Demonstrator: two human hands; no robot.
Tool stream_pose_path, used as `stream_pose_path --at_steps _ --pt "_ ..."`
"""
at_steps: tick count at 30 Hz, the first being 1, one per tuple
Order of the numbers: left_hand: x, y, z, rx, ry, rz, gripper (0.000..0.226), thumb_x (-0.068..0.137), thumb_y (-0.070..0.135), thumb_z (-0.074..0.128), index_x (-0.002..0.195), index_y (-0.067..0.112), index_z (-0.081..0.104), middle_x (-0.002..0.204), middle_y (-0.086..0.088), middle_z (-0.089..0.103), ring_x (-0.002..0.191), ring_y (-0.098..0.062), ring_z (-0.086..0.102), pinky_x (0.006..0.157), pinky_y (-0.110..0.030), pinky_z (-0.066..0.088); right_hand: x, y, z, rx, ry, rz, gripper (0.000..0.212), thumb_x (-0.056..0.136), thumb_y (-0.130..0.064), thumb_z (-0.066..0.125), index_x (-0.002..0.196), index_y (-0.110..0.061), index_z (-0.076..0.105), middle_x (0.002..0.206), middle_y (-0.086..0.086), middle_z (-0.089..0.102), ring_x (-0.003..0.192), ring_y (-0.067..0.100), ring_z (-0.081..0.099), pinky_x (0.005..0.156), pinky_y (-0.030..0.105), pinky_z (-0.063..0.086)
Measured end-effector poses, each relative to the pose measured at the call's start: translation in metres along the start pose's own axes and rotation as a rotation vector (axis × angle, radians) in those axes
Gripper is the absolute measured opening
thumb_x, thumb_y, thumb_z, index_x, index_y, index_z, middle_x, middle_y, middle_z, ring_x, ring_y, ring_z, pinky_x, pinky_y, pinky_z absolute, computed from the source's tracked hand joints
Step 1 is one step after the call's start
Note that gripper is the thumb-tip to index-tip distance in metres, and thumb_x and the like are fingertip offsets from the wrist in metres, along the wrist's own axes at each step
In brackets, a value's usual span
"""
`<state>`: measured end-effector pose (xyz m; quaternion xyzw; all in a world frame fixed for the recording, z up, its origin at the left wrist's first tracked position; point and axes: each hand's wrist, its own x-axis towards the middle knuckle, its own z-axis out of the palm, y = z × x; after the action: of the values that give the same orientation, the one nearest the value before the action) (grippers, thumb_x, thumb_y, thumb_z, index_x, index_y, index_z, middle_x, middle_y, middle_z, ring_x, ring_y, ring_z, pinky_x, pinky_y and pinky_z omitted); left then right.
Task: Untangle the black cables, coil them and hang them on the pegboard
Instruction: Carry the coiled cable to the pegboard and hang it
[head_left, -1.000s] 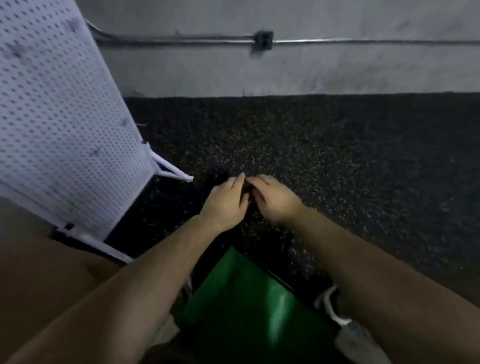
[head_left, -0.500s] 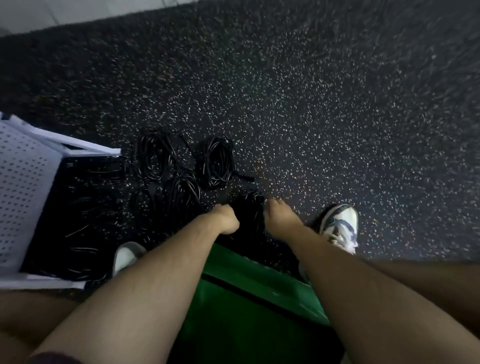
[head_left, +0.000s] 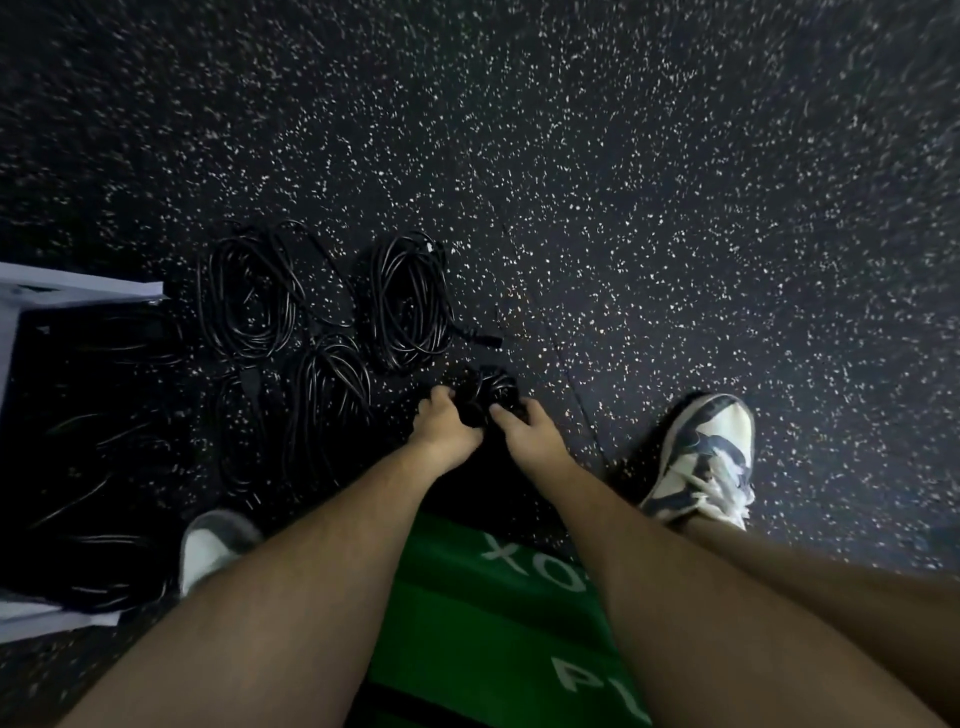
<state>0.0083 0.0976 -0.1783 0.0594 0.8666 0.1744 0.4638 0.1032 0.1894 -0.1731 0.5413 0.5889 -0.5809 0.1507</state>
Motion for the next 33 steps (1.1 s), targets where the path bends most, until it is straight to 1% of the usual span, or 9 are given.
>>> stream_pose_path --at_steps 3,5,7,10,12,14,20,26,33 --pt "-0.001 0.005 -0.002 -0.020 -0.065 0.021 0.053 0.082 0.040 0.067 0.128 0.015 0.057 0.128 -0.009 0.054 0.104 -0.028 0.063 0.093 -0.039 0.055 -0.005 0.000 -0.002 0.151 -0.053 0.044 0.044 0.097 -0.051 0.057 0.135 -0.027 0.057 0.137 0.003 0.058 0.120 0.024 0.057 0.107 0.040 0.045" --pt "-0.007 0.009 -0.005 -0.059 -0.081 0.071 0.046 0.086 0.041 0.068 0.123 0.015 0.061 0.125 -0.003 0.050 0.091 -0.021 0.062 0.080 -0.030 0.055 -0.012 -0.001 -0.008 0.198 -0.095 0.050 0.061 0.089 -0.065 0.060 0.141 -0.033 0.055 0.141 -0.001 0.055 0.125 0.023 0.055 0.108 0.040 0.044" --pt "-0.013 0.013 -0.009 -0.140 -0.096 0.135 0.039 0.090 0.040 0.072 0.122 0.018 0.062 0.117 0.002 0.059 0.088 -0.015 0.064 0.075 -0.026 0.053 -0.020 -0.004 -0.017 0.189 -0.123 0.010 0.086 0.064 -0.090 0.063 0.137 -0.045 0.055 0.146 -0.002 0.051 0.129 0.022 0.053 0.111 0.046 0.042" --pt "-0.034 0.027 -0.030 -0.283 -0.091 0.186 0.031 0.094 0.033 0.070 0.122 0.023 0.063 0.104 0.003 0.072 0.091 -0.012 0.067 0.077 -0.026 0.053 -0.042 -0.021 -0.038 0.195 -0.230 -0.099 0.107 0.049 -0.085 0.080 0.141 -0.039 0.051 0.140 -0.003 0.058 0.120 0.017 0.062 0.103 0.039 0.050" --pt "-0.053 0.040 -0.053 -0.315 -0.058 0.242 0.031 0.092 0.031 0.072 0.121 0.022 0.063 0.108 0.001 0.073 0.095 -0.013 0.067 0.081 -0.028 0.054 -0.061 -0.043 -0.052 0.132 -0.282 -0.194 0.102 0.059 -0.060 0.092 0.143 -0.030 0.044 0.132 -0.006 0.061 0.113 0.012 0.064 0.092 0.029 0.054" --pt "-0.080 0.057 -0.081 -0.385 -0.026 0.290 0.032 0.090 0.029 0.074 0.119 0.022 0.065 0.109 0.000 0.074 0.097 -0.016 0.069 0.088 -0.033 0.056 -0.082 -0.068 -0.063 0.112 -0.284 -0.287 0.095 0.064 -0.046 0.094 0.143 -0.028 0.045 0.128 -0.005 0.064 0.107 0.015 0.069 0.090 0.032 0.058" --pt "-0.201 0.096 -0.194 -0.536 0.025 0.529 0.022 0.089 0.026 0.076 0.109 0.019 0.073 0.100 -0.005 0.079 0.097 -0.026 0.075 0.096 -0.047 0.057 -0.192 -0.175 -0.096 0.138 -0.207 -0.628 0.026 0.095 -0.017 0.066 0.121 -0.017 0.067 0.110 -0.001 0.074 0.098 0.014 0.072 0.076 0.018 0.056" --pt "-0.338 0.100 -0.290 -0.659 0.190 0.740 0.028 0.085 0.020 0.079 0.112 0.013 0.073 0.101 -0.010 0.079 0.095 -0.028 0.076 0.092 -0.045 0.058 -0.331 -0.263 -0.103 0.067 -0.213 -0.965 0.017 0.093 -0.017 0.066 0.106 -0.027 0.071 0.103 -0.004 0.077 0.095 0.011 0.074 0.085 0.025 0.058" --pt "-0.408 0.068 -0.337 -0.658 0.403 0.854 0.025 0.087 0.002 0.070 0.111 0.009 0.071 0.100 -0.009 0.078 0.095 -0.024 0.075 0.088 -0.039 0.057 -0.415 -0.305 -0.080 -0.047 -0.174 -1.153 0.034 0.089 -0.015 0.069 0.122 -0.022 0.062 0.104 0.000 0.073 0.092 0.014 0.072 0.080 0.025 0.057"
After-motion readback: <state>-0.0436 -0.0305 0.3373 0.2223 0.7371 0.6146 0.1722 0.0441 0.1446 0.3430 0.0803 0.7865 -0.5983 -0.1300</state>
